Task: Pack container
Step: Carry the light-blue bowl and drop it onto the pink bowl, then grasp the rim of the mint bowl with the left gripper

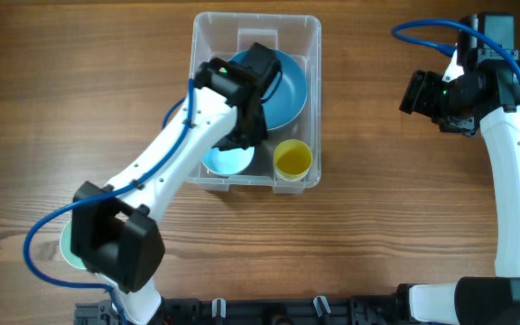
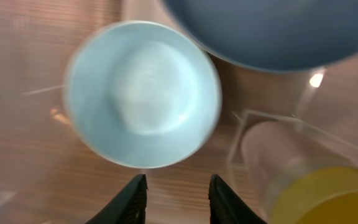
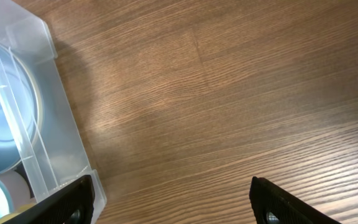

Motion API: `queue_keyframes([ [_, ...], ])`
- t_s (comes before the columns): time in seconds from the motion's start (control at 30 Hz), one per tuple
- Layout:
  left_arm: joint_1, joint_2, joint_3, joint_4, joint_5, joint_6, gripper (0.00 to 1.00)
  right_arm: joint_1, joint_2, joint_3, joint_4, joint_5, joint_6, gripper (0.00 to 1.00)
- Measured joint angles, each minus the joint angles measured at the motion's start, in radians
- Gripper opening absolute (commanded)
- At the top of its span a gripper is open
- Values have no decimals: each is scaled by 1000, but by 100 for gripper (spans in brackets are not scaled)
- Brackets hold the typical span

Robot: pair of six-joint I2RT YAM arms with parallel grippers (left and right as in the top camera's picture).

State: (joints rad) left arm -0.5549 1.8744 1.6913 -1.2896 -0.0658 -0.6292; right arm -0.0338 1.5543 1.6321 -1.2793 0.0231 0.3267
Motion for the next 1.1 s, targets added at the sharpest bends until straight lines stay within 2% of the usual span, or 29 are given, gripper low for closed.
queue_keyframes([
  [0.17, 140, -187, -4, -94, -115, -95, 47, 0, 0, 0, 0, 0, 0, 80],
  [0.2, 185, -251, -4, -112, -135, -126, 54, 0, 0, 0, 1, 0, 0, 81],
  [0.23, 227, -312, -4, -133, -158, -159, 68, 0, 0, 0, 0, 0, 0, 81],
  [0.3, 310, -421, -3, -183, -198, -232, 82, 0, 0, 0, 0, 0, 0, 81],
  [0.43, 468, -557, -69, -204, -252, -376, 92, 0, 0, 0, 1, 0, 0, 81],
  [0.57, 584, -568, -235, -184, -263, -433, 96, 0, 0, 0, 1, 0, 0, 81],
  [0.73, 727, -558, -508, -21, -247, -449, 95, 0, 0, 0, 1, -1, 0, 81],
  [0.93, 867, -549, -751, 230, -173, -340, 93, 0, 0, 0, 0, -2, 0, 81],
  [1.1, 912, -464, -800, 333, -148, -240, 91, 0, 0, 0, 0, -4, 0, 81],
])
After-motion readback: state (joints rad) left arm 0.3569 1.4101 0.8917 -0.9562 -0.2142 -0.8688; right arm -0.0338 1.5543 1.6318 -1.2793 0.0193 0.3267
